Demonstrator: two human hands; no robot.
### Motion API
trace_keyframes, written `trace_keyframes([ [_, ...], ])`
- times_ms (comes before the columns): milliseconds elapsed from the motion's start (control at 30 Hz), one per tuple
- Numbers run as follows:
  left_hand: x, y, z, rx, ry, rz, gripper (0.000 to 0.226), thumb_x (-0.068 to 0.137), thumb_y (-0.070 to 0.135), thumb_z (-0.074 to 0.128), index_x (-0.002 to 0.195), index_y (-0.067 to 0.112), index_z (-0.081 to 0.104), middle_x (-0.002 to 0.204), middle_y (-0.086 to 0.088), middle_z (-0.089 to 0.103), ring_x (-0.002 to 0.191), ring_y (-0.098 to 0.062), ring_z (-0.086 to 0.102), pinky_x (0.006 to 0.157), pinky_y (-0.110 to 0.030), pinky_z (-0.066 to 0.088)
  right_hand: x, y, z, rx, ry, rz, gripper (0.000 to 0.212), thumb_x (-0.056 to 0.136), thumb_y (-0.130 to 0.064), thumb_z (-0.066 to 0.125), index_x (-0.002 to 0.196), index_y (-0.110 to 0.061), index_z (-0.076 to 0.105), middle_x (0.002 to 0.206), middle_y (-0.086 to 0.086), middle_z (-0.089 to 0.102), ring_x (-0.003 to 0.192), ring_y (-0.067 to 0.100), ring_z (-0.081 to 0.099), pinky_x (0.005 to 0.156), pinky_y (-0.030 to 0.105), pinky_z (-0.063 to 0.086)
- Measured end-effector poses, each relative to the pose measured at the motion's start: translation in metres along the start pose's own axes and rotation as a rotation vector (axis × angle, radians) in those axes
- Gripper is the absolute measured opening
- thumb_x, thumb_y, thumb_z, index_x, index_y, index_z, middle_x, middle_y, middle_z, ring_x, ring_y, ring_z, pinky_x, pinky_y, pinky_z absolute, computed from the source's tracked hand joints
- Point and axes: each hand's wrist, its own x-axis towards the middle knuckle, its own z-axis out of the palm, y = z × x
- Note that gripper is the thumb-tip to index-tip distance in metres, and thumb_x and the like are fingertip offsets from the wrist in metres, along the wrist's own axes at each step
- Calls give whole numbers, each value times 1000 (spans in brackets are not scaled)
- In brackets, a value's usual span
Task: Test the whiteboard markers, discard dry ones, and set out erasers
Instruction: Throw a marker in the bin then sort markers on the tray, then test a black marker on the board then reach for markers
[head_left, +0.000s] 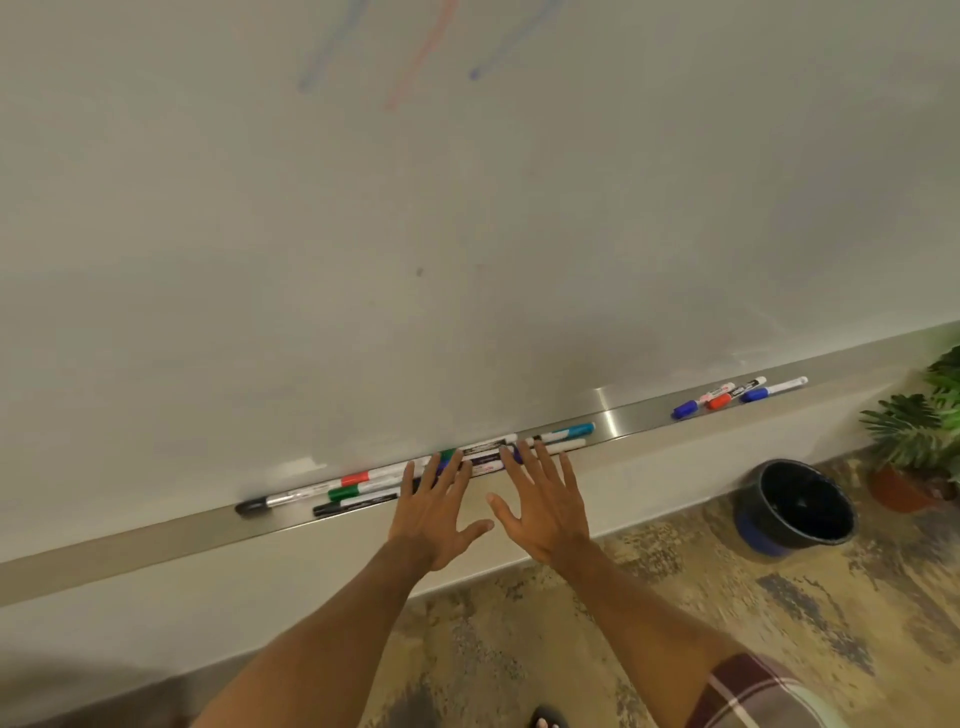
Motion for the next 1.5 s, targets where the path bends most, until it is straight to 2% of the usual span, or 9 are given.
trace_keyframes([
  [133,-31,-42,2,-30,34,-59,111,60,82,-28,154,25,-12,161,2,-18,148,-25,-16,117,-52,-13,-7,-53,7,-17,-31,-31,73,89,-70,11,145,-28,30,149,4,37,138,26,33,114,51,19],
  [400,-81,-120,13,-105,68,-188,118,55,81,-36,155,25,-9,161,2,-18,149,-24,-14,116,-49,-14,-11,-135,14,-21,-59,-77,74,90,-69,8,141,-26,41,143,4,46,131,26,44,105,54,29],
  [633,-108,-170,31,-187,65,-289,119,53,82,-37,154,26,-11,155,5,-27,149,-25,-15,115,-49,-14,-5,-192,36,6,-89,-149,72,91,-68,9,144,-24,33,146,4,42,133,27,41,103,55,35],
  [700,-115,-182,37,-221,65,-307,113,57,83,-33,154,27,-13,159,4,-22,149,-24,-16,115,-50,-14,-3,-207,43,-7,-82,-194,75,91,-68,7,145,-23,33,149,4,37,137,25,35,107,54,31],
  [867,-131,-208,46,-263,48,-325,108,58,83,-32,149,26,-21,160,5,-20,149,-24,-16,115,-54,-14,3,-245,54,-26,-90,-337,79,85,-66,5,150,-23,15,157,4,16,145,22,11,114,46,-1],
  [1067,-143,-234,54,-295,38,-349,105,53,81,-38,142,26,-30,152,6,-32,147,-25,-20,114,-54,-15,12,-279,64,-19,-157,-342,72,95,-58,30,151,-23,3,159,1,1,146,22,-2,118,45,-1],
  [1167,-145,-241,59,-314,33,-368,114,53,83,-36,149,23,-23,150,5,-34,147,-27,-19,113,-54,-16,12,-290,66,-35,-161,-360,69,95,-47,41,151,-19,11,158,4,11,146,24,7,119,45,3],
  [1300,-153,-251,63,-311,32,-385,109,52,82,-38,142,21,-28,150,4,-32,148,-28,-18,109,-50,-22,7,-303,74,26,-20,-459,58,85,-21,60,140,-13,42,141,8,47,132,25,41,115,39,11],
  [1500,-158,-259,67,-295,46,-393,106,51,78,-43,140,21,-29,149,2,-32,148,-29,-16,112,-48,-20,23,-320,78,37,-37,-378,50,90,-13,60,136,-17,44,140,5,46,130,24,41,114,38,28],
])
